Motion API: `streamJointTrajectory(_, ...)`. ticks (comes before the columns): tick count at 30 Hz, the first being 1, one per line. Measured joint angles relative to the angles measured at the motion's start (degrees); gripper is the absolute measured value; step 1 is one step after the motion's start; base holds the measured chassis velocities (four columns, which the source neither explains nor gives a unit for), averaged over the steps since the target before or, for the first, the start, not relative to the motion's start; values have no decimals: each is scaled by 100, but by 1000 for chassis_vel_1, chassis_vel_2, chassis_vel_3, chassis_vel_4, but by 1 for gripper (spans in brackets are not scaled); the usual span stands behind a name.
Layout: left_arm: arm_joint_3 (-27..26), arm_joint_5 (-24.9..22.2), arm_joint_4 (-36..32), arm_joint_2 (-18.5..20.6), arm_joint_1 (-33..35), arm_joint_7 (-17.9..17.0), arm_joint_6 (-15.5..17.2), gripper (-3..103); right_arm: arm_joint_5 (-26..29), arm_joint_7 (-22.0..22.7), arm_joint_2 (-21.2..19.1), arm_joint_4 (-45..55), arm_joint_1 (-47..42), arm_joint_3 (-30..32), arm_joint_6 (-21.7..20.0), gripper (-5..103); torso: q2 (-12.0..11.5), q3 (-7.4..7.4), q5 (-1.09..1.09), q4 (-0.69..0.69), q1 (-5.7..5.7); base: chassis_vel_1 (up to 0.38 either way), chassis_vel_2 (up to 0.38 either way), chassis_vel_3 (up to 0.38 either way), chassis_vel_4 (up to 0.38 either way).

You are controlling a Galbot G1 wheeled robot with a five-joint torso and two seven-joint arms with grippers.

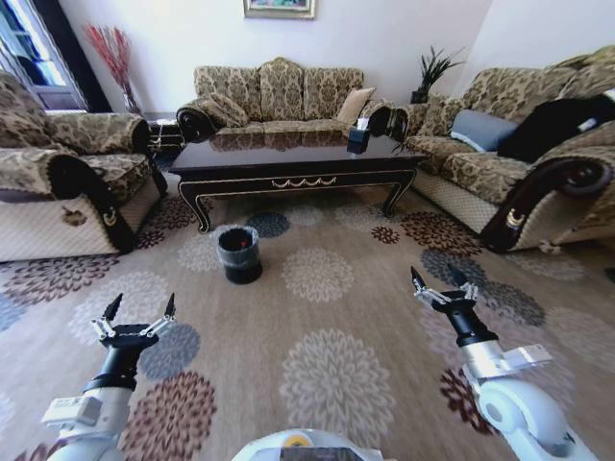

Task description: Move to the front of the table and pick up the trash from the floor, then place it into the trash bin.

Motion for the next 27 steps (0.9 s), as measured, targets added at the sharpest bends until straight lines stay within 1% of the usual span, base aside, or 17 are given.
streamJointTrajectory(3, 13, 6, 5, -8, -6, 0, 34, 100, -51, -28, 26, -30, -3, -13, 22, 100, 0, 0, 6, 1, 0, 320, -383, -344, 376)
streamJointTrajectory(5, 13, 6, 6, -9, -6, 0, 36, 100, -56, -32, 30, -35, -5, -14, 27, 100, 0, -2, 6, -1, -1, 337, -372, -350, 381)
streamJointTrajectory(7, 1, -1, 8, -5, -5, -2, 38, 100, -56, -34, 33, -35, -8, -14, 34, 100, 1, -1, 1, 0, 0, 358, -377, -365, 389)
streamJointTrajectory(9, -14, -11, 8, -2, 1, -3, 38, 100, -56, -35, 35, -35, -9, -14, 34, 100, 0, 0, 7, 0, 0, 357, -334, -367, 363)
streamJointTrajectory(12, -17, -16, 7, -7, 7, -5, 35, 100, -56, -35, 36, -20, -26, -5, 39, 100, 0, 0, 2, 1, 0, 330, -334, -352, 348)
streamJointTrajectory(15, -12, -15, -3, -13, 14, -6, 32, 100, -58, -47, 46, -17, -45, 5, 49, 100, 0, 1, 5, 1, 1, 365, -361, -339, 373)
streamJointTrajectory(17, -2, -11, -15, -16, 17, -8, 31, 100, -69, -70, 64, -6, -60, 12, 80, 100, 0, 0, 1, 1, 0, 343, -342, -349, 354)
streamJointTrajectory(19, 3, 1, -33, -14, 18, -8, 29, 100, -82, -98, 87, -7, -72, 13, 127, 100, 0, 0, 5, 1, 1, 366, -343, -365, 336)
streamJointTrajectory(22, 8, 12, -35, -10, 18, -8, 29, 100, -83, -138, 107, -29, -76, 12, 201, 100, 0, 0, 4, 0, 1, 373, -340, -373, 352)
streamJointTrajectory(26, 14, 22, -40, 3, 19, -8, 28, 100, -77, -171, 124, -53, -94, 11, 288, 100, -1, -1, 8, -2, 0, 338, -368, -353, 368)
streamJointTrajectory(27, 17, 24, -39, 7, 20, -8, 28, 100, -66, -172, 124, -54, -102, 12, 294, 100, 0, -1, -1, -1, -1, 331, -361, -295, 317)
